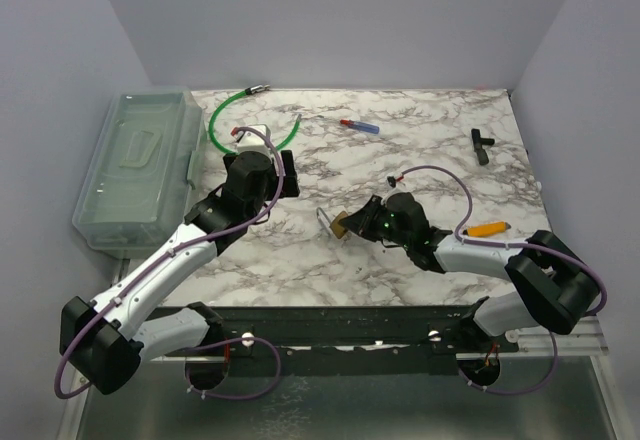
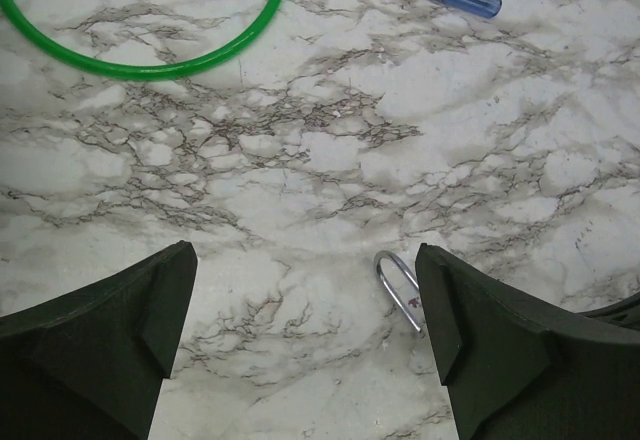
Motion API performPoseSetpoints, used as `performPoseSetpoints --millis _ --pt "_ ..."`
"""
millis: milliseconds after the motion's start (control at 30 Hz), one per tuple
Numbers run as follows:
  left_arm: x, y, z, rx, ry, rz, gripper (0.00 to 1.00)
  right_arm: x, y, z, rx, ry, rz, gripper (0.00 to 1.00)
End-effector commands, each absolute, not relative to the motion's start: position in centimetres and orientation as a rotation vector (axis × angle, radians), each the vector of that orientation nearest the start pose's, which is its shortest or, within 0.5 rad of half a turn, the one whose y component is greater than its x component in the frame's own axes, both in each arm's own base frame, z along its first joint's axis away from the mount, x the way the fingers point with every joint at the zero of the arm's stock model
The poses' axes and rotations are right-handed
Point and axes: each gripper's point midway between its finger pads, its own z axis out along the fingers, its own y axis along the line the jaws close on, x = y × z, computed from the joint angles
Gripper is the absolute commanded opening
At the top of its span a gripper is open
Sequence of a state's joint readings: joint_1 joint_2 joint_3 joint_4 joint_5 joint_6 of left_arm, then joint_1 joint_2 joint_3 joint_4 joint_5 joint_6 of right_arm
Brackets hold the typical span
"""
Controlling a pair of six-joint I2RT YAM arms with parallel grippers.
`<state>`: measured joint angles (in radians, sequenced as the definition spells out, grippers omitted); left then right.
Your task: Unlock with the key
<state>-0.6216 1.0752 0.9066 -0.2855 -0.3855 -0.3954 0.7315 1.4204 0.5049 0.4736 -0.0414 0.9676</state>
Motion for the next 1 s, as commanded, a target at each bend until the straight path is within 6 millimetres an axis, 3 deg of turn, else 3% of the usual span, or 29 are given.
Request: performPoseSetpoints --millis 0,133,367,633,700,867,967 --pt "30.9 -15.8 22.3 0.047 1.992 -0.249 0.97 27.7 29.2 9.1 0.231 2.136 1.050 0.00" --pt "30.7 -16.1 22.1 0.060 1.998 -0.268 0.95 27.9 29.2 8.3 0.214 2.152 1.024 0.00" --pt "30.5 -16.2 21.8 0.070 2.004 -0.276 0.94 29.0 27.4 7.4 0.218 2.143 0.886 0.00" --pt "30.7 -16.5 21.4 0.081 2.018 -0.278 0.94 28.5 27.9 6.7 0.219 2.166 0.934 0.00" --pt "30.6 -16.5 21.3 0.085 2.021 -0.275 0.94 28.5 27.9 6.1 0.235 2.187 0.932 0.06" --pt "30.7 -16.4 21.1 0.090 2.026 -0.265 0.94 28.5 27.5 4.7 0.294 2.219 0.943 0.31" --pt "30.8 -16.4 20.9 0.094 2.030 -0.260 0.93 28.6 27.2 4.2 0.311 2.225 0.940 0.34"
